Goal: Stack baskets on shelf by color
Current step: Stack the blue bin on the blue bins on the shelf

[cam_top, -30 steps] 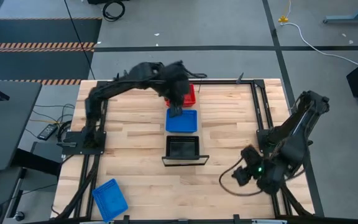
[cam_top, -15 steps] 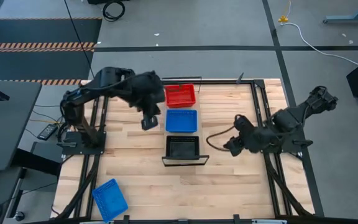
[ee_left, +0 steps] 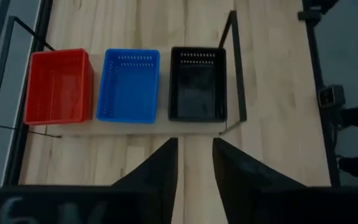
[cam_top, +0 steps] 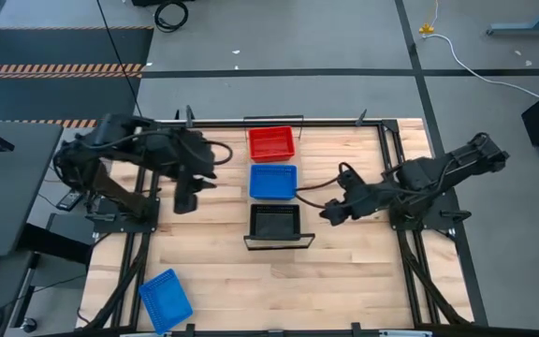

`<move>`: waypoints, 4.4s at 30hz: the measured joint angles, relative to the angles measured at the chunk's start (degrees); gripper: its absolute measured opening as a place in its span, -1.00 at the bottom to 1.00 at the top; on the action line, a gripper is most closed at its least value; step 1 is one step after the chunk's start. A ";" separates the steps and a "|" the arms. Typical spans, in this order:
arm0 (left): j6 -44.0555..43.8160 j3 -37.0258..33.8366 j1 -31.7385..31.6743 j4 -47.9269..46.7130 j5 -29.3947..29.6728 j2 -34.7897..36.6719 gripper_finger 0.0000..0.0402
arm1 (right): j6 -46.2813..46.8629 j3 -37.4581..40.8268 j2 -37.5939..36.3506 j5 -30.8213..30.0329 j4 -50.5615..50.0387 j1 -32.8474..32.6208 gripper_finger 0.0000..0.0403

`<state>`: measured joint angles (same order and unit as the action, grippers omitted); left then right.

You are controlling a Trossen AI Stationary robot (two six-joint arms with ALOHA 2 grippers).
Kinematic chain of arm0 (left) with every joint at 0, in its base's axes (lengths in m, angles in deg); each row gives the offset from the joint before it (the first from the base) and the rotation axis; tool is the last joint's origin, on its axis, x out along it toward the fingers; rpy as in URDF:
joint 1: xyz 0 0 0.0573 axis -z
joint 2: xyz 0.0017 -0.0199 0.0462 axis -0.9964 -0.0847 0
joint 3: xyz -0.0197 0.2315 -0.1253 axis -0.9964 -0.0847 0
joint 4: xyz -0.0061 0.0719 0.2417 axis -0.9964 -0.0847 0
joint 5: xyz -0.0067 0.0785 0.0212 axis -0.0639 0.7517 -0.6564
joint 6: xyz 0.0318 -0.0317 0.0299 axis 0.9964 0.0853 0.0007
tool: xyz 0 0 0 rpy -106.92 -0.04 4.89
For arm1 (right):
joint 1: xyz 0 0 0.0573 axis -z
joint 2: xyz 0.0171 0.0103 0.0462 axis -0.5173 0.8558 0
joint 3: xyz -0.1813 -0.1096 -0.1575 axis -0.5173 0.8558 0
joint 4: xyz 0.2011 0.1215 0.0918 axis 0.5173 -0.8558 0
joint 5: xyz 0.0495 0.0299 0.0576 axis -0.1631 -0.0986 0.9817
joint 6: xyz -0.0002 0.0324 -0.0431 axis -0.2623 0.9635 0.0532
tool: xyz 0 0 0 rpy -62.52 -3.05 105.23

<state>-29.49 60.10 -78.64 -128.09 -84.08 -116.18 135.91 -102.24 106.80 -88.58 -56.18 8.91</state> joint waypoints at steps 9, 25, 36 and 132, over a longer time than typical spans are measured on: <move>-1.55 -16.62 3.42 0.98 -0.08 13.30 -0.41 | 10.58 0.02 7.21 3.65 13.38 -3.16 0.04; -17.92 -43.61 29.20 5.22 -1.63 24.83 -0.36 | 21.88 0.02 16.77 6.60 30.19 -13.00 0.04; -22.83 -48.23 42.89 7.94 -0.70 24.35 -0.35 | 30.29 0.02 24.91 -8.33 44.63 -19.96 0.04; 12.89 -84.97 24.85 53.34 -2.48 3.83 -0.33 | 30.26 -0.85 31.77 -10.67 56.53 -15.99 0.04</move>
<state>-16.60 -24.87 -53.79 -74.75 -86.56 -112.35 166.17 -103.09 138.57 -99.25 0.35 -7.09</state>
